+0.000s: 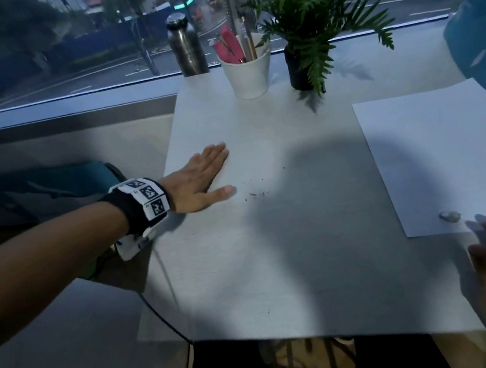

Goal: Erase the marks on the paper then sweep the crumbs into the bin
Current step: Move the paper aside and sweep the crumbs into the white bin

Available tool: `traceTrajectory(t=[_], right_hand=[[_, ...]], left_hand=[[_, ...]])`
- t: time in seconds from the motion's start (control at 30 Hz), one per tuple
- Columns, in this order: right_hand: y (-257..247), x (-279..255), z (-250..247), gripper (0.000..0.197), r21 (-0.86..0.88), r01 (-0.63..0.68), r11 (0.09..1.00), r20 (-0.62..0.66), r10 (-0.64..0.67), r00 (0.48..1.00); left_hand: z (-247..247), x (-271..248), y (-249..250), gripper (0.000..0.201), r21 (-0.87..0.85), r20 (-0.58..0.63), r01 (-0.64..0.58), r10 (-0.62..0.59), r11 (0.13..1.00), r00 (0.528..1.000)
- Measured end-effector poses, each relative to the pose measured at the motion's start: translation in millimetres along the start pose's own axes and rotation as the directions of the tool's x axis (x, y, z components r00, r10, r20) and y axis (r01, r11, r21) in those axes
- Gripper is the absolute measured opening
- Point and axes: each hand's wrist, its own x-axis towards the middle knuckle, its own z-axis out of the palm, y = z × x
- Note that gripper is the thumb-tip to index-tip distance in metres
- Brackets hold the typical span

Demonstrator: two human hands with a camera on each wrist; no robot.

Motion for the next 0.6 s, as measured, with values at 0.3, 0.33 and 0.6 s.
traceTrajectory(t=[0.3,0.33,0.6], right_hand=[[-12,-5,-3,0.065,0.057,0.007,0.998,-0.045,-0.004,0.999],[-18,-3,-7,0.064,0.039,0.025,0.999,-0.054,-0.023,0.998],[-41,-6,-10,0.061,-0.072,-0.015,0.997,-0.160,0.003,0.987]], left_hand=[[10,-29,48,0.089,-0.036,0.097,-0.268,0.270,0.963,0.958],[3,-23,50,0.087,-0.041,0.078,-0.249,0.252,0.968,0.965],[-26,52,89,0.091,-0.044,0.074,-0.011,0.014,0.999,0.997]])
